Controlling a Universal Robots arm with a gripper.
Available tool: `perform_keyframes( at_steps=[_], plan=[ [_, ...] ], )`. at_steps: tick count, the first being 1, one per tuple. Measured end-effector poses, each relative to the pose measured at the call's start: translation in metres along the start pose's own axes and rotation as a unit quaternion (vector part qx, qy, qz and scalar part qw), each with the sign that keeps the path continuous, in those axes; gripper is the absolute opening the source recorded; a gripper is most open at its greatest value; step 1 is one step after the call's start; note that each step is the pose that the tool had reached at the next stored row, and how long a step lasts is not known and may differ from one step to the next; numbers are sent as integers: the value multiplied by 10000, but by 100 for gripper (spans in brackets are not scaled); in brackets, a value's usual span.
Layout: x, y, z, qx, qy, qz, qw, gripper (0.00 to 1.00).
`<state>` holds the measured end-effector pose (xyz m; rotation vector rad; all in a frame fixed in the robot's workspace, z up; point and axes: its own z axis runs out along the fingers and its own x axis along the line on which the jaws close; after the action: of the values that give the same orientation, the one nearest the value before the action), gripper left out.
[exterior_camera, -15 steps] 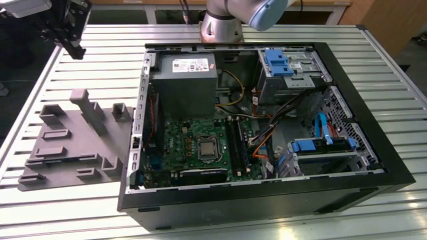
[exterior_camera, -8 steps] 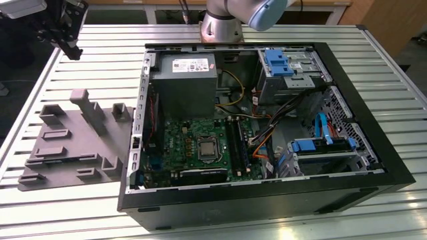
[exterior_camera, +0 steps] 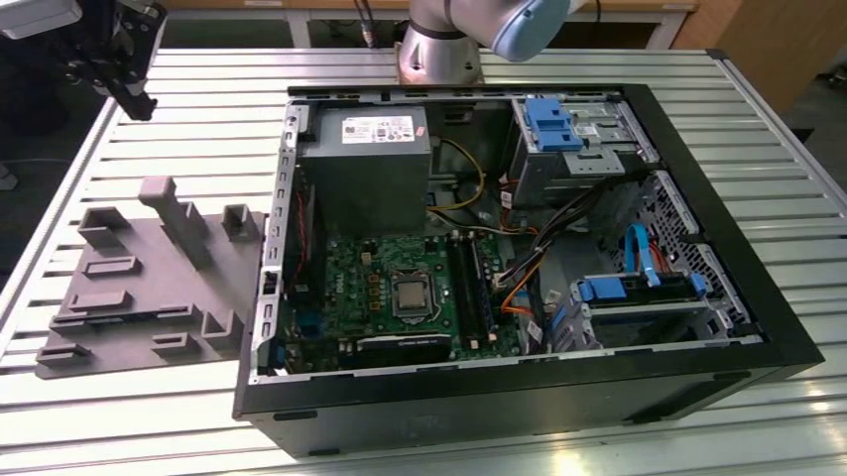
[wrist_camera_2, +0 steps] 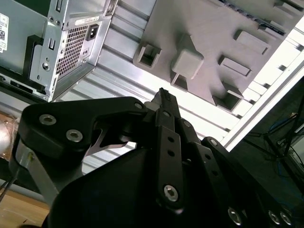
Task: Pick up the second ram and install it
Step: 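Reach for the second ram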
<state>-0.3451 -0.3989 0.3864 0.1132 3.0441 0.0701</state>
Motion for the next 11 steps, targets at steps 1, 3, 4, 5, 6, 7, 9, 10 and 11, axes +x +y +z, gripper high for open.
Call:
perform_keyframes(
  at_steps=[1,3,4,5,6,7,9,10,11],
  plan=[
    [8,-1,1,0,0,0,10000,11],
    [23,-2,2,0,0,0,10000,11],
    [31,-2,2,0,0,0,10000,11],
    [39,-3,1,0,0,0,10000,11],
    [48,-4,1,0,0,0,10000,11],
    [58,-5,1,0,0,0,10000,11],
    [77,-6,2,0,0,0,10000,11],
    [88,-7,4,0,0,0,10000,11],
    [99,-8,5,0,0,0,10000,11]
  ],
)
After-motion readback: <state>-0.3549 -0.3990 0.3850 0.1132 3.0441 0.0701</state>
